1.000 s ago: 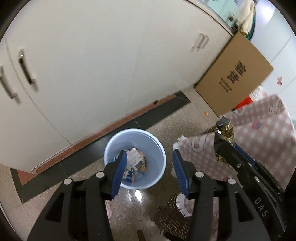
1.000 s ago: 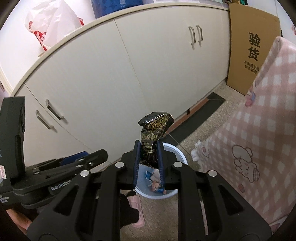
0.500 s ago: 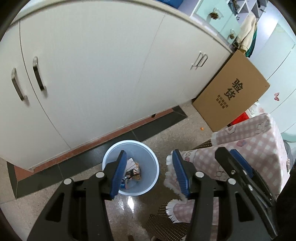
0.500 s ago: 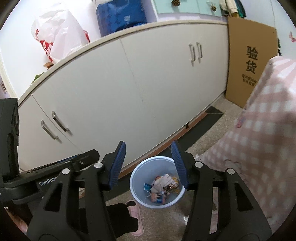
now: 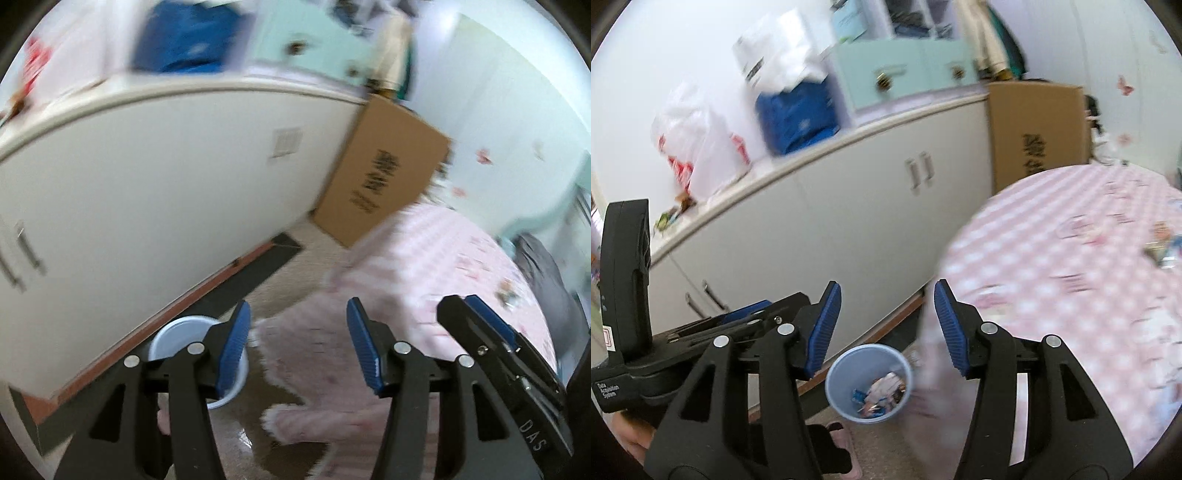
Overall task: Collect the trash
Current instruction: 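Move both tools back over the table toward the last wrappers, then grasp the blue stick wrapper with the right tool while the left approaches the red-white wrapper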
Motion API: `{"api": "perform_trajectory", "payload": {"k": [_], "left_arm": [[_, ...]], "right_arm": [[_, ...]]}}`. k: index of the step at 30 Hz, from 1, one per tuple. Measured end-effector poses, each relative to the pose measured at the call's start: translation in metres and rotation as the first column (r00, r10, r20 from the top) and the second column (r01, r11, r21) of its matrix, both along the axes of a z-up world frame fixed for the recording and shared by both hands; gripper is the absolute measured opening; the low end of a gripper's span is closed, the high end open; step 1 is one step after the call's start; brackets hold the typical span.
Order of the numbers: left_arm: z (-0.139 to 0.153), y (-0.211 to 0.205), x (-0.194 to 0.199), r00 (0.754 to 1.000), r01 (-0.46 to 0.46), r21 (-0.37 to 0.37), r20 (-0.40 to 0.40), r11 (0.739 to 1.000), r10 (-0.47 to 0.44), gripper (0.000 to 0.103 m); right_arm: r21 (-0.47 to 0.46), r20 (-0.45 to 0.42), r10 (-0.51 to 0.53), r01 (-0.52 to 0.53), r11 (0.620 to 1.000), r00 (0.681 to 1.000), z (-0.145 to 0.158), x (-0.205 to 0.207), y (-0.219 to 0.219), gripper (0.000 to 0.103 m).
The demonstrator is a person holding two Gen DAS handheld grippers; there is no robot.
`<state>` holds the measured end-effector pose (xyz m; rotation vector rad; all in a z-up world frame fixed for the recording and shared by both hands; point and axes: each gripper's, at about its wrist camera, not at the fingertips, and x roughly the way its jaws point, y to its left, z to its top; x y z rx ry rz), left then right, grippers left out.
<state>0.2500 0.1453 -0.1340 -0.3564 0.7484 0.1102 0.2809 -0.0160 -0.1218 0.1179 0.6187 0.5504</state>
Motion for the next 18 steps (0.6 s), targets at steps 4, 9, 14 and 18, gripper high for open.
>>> {"api": "perform_trajectory", "payload": {"k": [4, 9, 14, 18], "left_arm": [[0.023, -0.077, 0.023, 0.989, 0.145, 0.061, 0.021, 0.988, -0.146, 0.057], [0.027, -0.163, 0.058, 0.952, 0.307, 0.066, -0.016, 0.950, -0.306, 0.057], [0.020, -0.229, 0.088, 0.932, 0.361, 0.133, -0.039, 0.923, -0.359, 0.057], [0.014, -0.250, 0.107, 0.931, 0.365, 0.177, -0.062, 0.914, -0.360, 0.058]], "right_arm": [[0.017, 0.013, -0.106, 0.106, 0.994, 0.994, 0.015, -0.001, -0.074, 0.053], [0.014, -0.001, -0.250, 0.250, 0.968, 0.968, 0.019, 0.004, -0.167, 0.055], [-0.006, -0.058, -0.353, 0.354, 0.935, 0.934, 0.007, 0.025, -0.228, 0.055], [-0.016, -0.152, -0.375, 0.378, 0.926, 0.914, -0.010, 0.059, -0.249, 0.055]]}}
